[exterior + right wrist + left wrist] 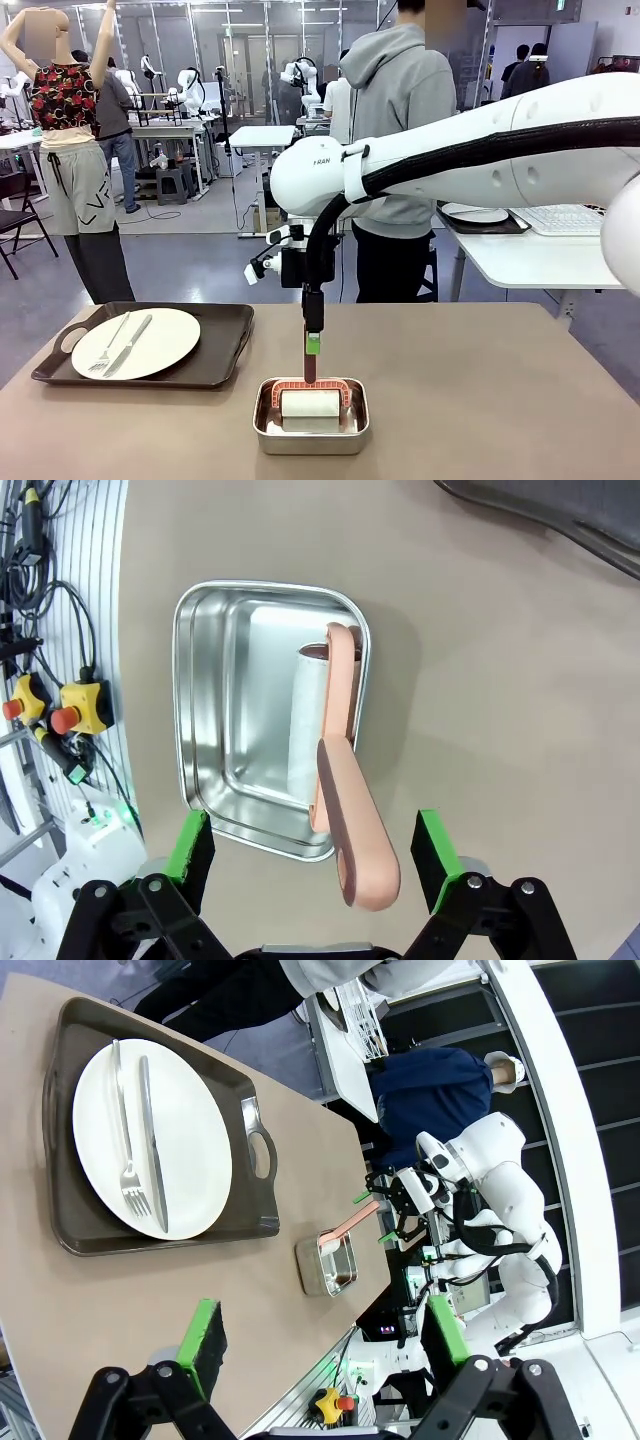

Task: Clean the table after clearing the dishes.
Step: When the left (or right) Handle tray is removed, use the left hand (or right hand) to clean the left (or right) side of the table with the Lint Roller.

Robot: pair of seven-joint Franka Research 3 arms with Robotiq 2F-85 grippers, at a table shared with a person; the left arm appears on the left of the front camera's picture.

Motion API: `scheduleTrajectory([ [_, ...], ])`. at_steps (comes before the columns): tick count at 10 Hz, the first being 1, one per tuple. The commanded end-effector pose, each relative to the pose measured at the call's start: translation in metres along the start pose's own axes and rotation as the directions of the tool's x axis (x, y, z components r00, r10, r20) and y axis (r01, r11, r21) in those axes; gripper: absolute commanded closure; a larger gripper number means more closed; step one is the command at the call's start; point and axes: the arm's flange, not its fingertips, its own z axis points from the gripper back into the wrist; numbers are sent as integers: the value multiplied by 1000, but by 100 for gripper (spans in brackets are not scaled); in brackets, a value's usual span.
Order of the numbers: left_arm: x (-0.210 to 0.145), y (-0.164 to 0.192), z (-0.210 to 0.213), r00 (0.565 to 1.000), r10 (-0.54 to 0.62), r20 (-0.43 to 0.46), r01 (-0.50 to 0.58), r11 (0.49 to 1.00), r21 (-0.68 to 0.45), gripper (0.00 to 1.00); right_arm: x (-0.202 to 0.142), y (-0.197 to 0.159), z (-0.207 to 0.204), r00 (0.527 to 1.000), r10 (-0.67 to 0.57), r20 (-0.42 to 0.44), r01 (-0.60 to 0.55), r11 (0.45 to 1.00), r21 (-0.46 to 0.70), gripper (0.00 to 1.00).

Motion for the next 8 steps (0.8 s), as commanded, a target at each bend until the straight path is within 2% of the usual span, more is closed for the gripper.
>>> scheduleTrajectory([
  [1, -1, -1, 2, 1000, -7, 4, 7, 1000, 0, 0, 11, -6, 2, 999, -36, -30, 36, 999, 10, 0],
  [4, -1, -1, 2, 1000, -7, 4, 7, 1000, 0, 0, 14, -8, -8, 998, -36, -55, 36, 999, 17, 0],
  [7, -1, -1, 2, 1000, -7, 4, 7, 1000, 0, 0, 10, -6, -13, 999, -28, -40, 29, 999, 20, 0],
  [8, -1, -1, 2, 1000, -7, 4, 7, 1000, 0, 0, 10, -5, -12, 999, -23, -39, 23, 1000, 15, 7],
])
